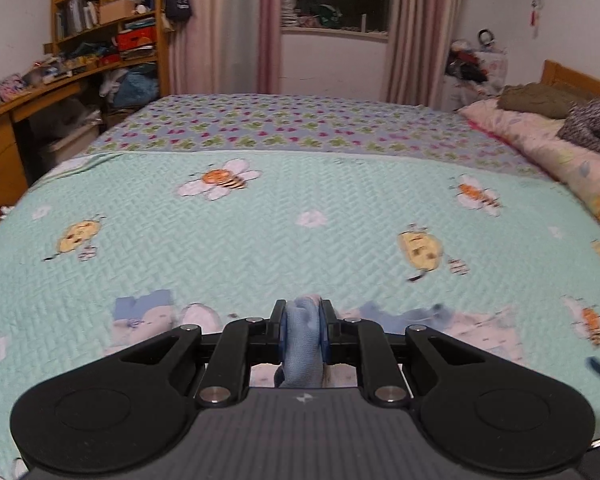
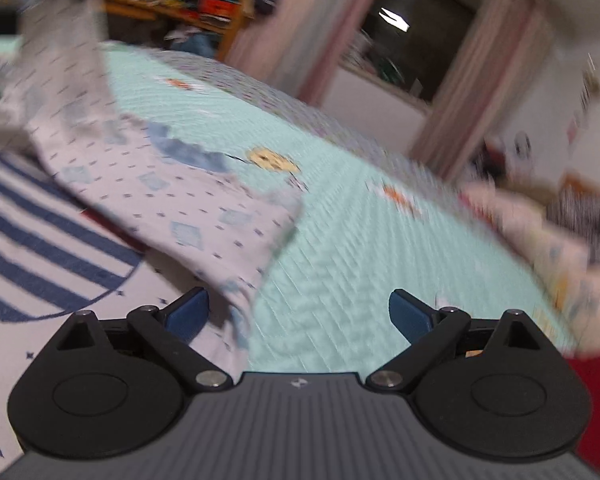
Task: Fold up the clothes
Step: 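Lift the sleeve by the cuff with the left gripper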
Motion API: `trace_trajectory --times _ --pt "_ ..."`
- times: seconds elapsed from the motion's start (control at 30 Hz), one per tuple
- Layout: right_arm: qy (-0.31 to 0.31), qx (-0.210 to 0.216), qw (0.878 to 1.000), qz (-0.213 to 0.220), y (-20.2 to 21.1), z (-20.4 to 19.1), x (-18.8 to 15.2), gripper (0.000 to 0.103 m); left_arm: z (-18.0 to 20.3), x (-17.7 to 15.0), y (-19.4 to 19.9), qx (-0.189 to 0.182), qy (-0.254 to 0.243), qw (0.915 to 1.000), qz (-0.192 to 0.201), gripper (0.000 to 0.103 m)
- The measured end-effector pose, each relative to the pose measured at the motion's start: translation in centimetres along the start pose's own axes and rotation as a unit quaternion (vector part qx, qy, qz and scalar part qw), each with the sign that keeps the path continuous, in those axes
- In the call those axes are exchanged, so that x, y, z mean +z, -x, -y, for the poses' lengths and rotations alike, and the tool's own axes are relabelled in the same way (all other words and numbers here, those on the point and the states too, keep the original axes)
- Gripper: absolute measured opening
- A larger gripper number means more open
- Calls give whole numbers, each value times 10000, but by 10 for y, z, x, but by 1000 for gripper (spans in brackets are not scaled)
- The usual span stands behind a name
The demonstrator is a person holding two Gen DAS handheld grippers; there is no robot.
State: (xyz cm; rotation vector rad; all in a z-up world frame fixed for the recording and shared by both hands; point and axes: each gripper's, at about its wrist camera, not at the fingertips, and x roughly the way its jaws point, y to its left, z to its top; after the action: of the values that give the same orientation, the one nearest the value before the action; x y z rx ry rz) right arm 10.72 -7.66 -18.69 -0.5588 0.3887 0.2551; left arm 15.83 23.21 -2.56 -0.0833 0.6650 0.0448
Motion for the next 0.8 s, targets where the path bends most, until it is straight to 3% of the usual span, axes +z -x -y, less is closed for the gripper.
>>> trace_trajectory --times 0.1,0.2,0.37,0.63,0.8 --pt "609 -75 9979 181 -5 -16 6 96 14 14 10 -525 146 9985 14 17" --pt "815 -81 9962 283 -9 -19 11 96 44 40 29 -1042 74 9944 148 17" --pt "915 -153 9948 412 -10 -19 12 96 119 87 65 -1558 -565 9847 539 17" --pt "821 -540 9941 459 -21 -13 14 96 210 125 99 -1835 -1101 9710 1062 17" --pt "291 -809 9960 241 -21 6 8 96 217 116 94 -1559 -1234 9734 1140 17"
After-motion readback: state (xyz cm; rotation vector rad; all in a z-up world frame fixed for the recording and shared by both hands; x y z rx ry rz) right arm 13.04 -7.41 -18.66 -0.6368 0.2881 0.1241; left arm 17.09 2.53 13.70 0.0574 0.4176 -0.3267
